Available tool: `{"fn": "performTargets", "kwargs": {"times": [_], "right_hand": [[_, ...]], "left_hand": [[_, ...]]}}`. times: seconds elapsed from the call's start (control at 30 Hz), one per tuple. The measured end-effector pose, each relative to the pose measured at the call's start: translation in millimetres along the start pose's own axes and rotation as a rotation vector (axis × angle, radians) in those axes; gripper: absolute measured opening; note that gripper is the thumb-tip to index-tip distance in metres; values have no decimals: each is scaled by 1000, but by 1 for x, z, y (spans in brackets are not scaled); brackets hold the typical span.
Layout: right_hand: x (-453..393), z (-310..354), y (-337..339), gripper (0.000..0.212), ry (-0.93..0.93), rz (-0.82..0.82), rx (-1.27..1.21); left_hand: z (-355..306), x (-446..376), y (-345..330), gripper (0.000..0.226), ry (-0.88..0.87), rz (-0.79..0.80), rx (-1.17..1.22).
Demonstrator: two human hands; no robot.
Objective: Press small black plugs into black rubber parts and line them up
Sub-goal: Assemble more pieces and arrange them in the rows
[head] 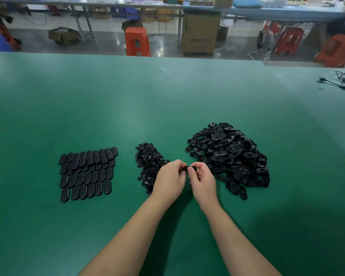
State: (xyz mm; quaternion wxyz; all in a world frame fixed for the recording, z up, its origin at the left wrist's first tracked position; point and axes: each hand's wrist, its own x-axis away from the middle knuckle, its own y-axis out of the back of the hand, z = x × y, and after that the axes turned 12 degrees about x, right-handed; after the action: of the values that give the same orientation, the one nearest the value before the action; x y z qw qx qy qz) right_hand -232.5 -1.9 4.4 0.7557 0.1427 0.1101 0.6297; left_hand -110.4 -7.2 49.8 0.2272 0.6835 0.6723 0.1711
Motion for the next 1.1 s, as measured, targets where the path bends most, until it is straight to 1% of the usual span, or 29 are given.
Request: {"fn": "performTargets", "kwargs": {"times": [0.13,0.27,0.37,0.47,0.67,0.83,0.97,1.1], "right_hand": [[1,2,1,11,-3,21,-35],[2,4,2,16,-17,19,-53],[3,7,1,20,-47,16,-94],[4,9,2,19,-35,18,-56],[6,10,2,18,-12,36,50],[7,10,1,18,-13,37,65],[8,10,1,18,-18,32,71],[8,10,1,19,-10,25,89]], "left_hand": [[4,3,-1,30,-143,-20,-154],[9,4,5,21,-302,-40,-363],[14,7,15,15,-346,-124,-409],[26,5,35,18,-235,-239,-385],[77,8,108,25,82,-454,-398],[128,22,174,27,344,-688,-289],[158,29,208,31,452,-769,-245],[170,21,223,34,495,-775,-231]]}}
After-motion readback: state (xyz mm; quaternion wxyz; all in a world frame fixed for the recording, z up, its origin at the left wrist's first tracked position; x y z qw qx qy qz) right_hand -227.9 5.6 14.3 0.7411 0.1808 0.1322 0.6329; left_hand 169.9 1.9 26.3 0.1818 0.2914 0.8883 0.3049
